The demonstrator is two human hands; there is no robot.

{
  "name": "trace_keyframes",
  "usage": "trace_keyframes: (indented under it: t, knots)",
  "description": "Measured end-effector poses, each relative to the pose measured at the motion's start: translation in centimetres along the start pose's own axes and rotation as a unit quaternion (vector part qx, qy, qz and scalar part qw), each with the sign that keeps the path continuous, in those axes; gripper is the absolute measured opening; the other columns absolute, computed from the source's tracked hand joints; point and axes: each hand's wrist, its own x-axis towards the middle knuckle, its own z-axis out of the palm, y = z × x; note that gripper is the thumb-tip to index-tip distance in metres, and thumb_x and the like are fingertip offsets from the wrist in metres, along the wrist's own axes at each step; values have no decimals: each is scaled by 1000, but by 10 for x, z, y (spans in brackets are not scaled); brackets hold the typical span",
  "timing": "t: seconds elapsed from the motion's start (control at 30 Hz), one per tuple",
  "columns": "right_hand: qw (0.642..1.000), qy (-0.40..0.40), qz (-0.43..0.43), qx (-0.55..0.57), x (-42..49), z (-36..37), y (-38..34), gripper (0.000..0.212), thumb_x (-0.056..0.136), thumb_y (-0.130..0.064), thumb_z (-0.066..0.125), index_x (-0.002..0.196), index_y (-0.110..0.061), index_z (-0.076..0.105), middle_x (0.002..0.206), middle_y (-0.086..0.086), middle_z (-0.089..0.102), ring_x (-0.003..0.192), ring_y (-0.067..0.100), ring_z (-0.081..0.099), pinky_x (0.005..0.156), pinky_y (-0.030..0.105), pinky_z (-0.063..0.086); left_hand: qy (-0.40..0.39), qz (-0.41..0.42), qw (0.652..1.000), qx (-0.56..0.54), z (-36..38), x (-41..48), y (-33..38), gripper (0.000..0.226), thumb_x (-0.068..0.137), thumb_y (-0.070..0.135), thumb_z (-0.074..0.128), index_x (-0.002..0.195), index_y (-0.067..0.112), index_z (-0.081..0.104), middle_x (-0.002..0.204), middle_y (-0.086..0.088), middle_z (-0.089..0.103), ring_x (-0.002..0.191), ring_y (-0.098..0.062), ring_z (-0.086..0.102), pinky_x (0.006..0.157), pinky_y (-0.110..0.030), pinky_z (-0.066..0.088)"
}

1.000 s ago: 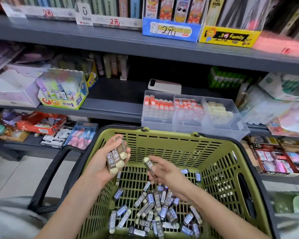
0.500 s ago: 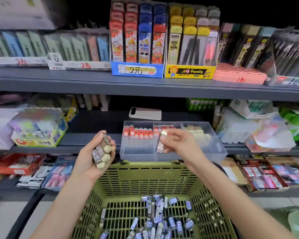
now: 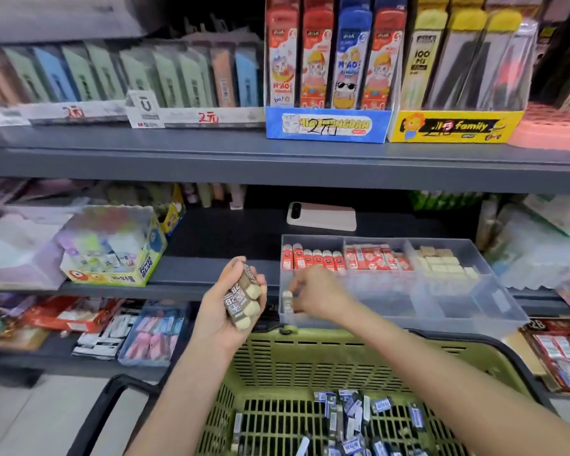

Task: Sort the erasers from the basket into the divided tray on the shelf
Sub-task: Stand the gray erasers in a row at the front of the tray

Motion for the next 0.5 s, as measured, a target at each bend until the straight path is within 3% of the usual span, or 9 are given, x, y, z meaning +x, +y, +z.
trace_keyframes:
  t: [0.1,0.2,0.3,0.43,0.5]
  knots:
    - [999,-33,24,8,6,-2,2,21,79,2,64,100,0,67,99,11,68,82,16,57,72,28,46,-8,-8,1000,-12,-5,3,3,11,73,16,61,83,13,64,70,-6,62,56,-17,64,46,-25,55]
    - [995,-62,47,64,6,-5,7,13,81,3,62,92,5,68,81,8,64,76,15,57,71,28,49,-7,-15,1000,-21,-8,4,6,9,74,18,62,80,13,65,70,-5,62,57,-16,64,45,-25,54]
    - [989,-83,65,102,5,-7,8,10,88,-2,57,84,-9,63,70,0,62,68,10,57,57,20,42,-6,-24,999,-26,-9,3,7,9,73,18,62,81,14,64,72,-4,62,58,-15,64,46,-25,54]
    - [992,-93,50,76,2,-10,5,17,89,0,51,83,-5,65,72,5,64,70,15,60,78,31,51,5,-8,1000,4,-9,2,3,15,70,17,64,85,15,63,72,-5,64,59,-16,65,48,-25,55]
    - [999,-21,4,33,-5,-11,0,18,92,-6,49,86,-1,65,80,14,67,74,24,64,79,39,55,3,9,1000,29,-10,3,1,15,69,15,65,84,15,64,72,-5,65,59,-17,66,49,-26,55]
